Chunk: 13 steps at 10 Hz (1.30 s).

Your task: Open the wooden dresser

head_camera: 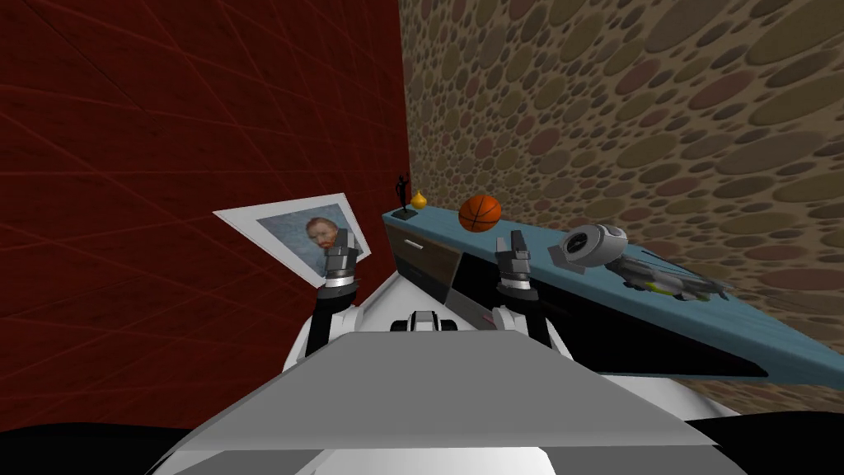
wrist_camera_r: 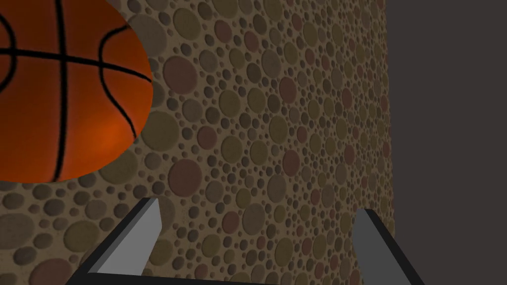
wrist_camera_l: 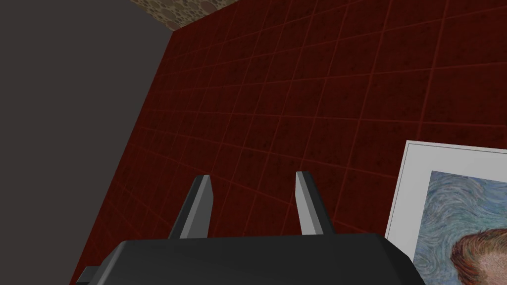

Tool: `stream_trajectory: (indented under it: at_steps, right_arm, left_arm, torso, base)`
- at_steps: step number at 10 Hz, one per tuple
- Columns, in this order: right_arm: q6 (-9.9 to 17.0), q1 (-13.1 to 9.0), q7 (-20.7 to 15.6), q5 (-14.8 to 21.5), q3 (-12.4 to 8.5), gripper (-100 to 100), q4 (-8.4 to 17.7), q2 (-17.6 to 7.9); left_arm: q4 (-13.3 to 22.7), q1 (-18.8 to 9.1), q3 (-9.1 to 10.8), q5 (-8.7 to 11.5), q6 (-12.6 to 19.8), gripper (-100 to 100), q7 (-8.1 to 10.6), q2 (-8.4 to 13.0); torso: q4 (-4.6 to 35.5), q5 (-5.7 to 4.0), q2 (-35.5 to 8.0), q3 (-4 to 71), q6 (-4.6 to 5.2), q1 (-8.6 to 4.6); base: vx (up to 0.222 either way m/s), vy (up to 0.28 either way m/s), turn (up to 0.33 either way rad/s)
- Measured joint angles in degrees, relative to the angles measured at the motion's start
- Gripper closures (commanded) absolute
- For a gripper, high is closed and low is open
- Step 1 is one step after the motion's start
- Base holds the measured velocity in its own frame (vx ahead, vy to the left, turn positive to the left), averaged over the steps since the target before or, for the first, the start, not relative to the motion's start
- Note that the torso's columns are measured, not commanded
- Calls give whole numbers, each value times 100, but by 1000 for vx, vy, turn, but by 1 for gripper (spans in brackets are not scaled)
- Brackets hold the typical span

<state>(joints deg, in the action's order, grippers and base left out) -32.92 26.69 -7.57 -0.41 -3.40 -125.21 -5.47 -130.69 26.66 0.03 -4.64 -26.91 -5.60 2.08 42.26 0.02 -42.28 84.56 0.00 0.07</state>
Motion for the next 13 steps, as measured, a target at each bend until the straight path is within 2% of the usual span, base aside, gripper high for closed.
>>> stream_trajectory:
  at_steps: [2,4,5,6,8,11,12,13]
  right_arm:
    - [226,-116,4,226,-41,-100,272,-247]
    - [489,-148,-63,569,27,-100,499,-371]
    - [606,-189,-73,646,26,-100,552,-409]
    - [718,-309,-88,768,14,-100,747,-458]
    - [937,-359,-109,965,22,-100,864,-523]
    - [1377,-500,-197,1418,89,-100,1145,-575]
    - [1547,-570,-203,1582,69,-100,1289,-668]
    - [1695,-577,-213,1696,84,-100,1326,-678]
  left_arm:
    - [0,0,0,0,0,0,0,0]
    - [0,0,0,0,0,0,0,0]
    - [0,0,0,0,0,0,0,0]
    - [0,0,0,0,0,0,0,0]
    - [0,0,0,0,0,0,0,0]
    - [0,0,0,0,0,0,0,0]
    - [0,0,-1,0,0,0,0,0]
    - [0,0,0,0,0,0,0,0]
  torso:
    - [1,0,1,2,0,-1]
    - [2,-1,-2,1,0,-6]
    - [3,-4,-2,1,2,-15]
    - [2,-4,0,2,-1,-11]
    - [2,-2,-1,1,-1,-7]
    - [2,-2,-2,0,-1,-5]
    - [2,1,-1,1,-1,6]
    - [2,-1,-2,1,3,-10]
  base:
    - [4,86,106]
    - [3,75,79]
    - [5,69,94]
    - [6,52,48]
    - [9,71,116]
    - [4,91,103]
    - [7,86,62]
    - [9,78,116]
